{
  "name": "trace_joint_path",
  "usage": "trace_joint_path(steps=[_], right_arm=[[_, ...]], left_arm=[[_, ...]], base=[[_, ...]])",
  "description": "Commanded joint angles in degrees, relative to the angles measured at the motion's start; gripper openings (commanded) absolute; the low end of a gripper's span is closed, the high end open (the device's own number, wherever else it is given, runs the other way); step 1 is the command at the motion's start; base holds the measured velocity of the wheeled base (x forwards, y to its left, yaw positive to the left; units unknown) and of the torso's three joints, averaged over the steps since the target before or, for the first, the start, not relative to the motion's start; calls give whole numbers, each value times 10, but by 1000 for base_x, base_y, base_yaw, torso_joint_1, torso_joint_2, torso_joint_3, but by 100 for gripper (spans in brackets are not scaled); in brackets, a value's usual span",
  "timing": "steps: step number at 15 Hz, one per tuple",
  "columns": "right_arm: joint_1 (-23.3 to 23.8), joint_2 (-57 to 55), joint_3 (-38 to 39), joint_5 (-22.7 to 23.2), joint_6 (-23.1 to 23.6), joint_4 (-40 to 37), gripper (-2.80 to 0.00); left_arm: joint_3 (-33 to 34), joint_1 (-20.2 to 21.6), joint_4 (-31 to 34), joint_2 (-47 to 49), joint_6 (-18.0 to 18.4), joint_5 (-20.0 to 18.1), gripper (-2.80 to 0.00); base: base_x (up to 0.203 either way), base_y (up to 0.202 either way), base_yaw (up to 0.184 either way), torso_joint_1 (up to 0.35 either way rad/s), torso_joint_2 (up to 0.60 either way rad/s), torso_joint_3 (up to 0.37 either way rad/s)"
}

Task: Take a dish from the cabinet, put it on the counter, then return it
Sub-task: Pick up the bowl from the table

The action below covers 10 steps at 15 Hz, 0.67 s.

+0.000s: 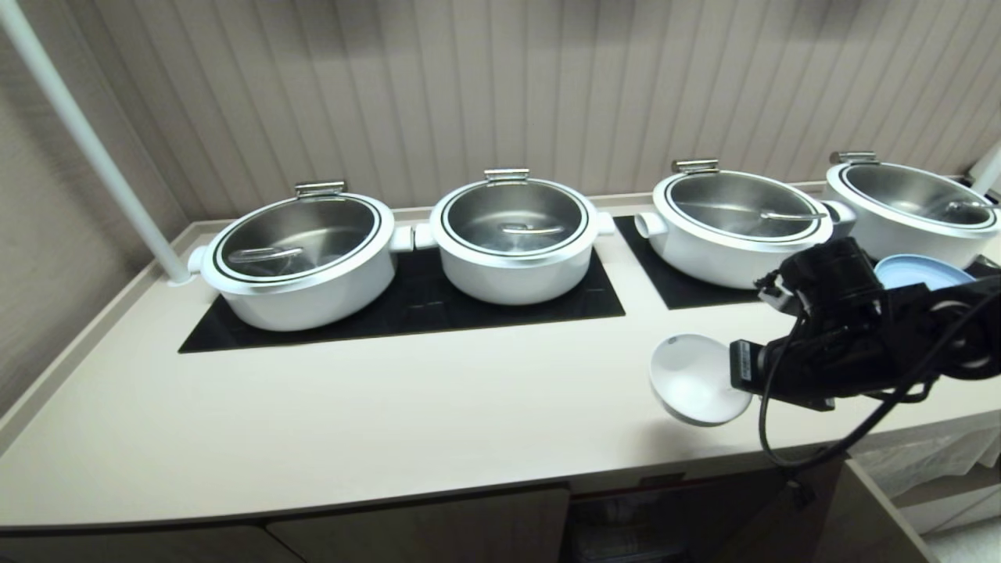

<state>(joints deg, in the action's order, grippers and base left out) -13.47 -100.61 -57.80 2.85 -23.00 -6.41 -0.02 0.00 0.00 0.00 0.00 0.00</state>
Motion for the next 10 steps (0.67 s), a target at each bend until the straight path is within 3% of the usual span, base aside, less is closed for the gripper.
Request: trace_joint_path(steps=[1, 10], right_arm=[[-1, 43, 35, 1, -1, 6, -280], [0, 194, 193, 1, -3, 3, -280]], left_arm=[[0, 0, 0, 0, 0, 0, -280], [0, 0, 0, 0, 0, 0, -280]], base=[[0, 0, 0, 0, 0, 0], [0, 0, 0, 0, 0, 0]])
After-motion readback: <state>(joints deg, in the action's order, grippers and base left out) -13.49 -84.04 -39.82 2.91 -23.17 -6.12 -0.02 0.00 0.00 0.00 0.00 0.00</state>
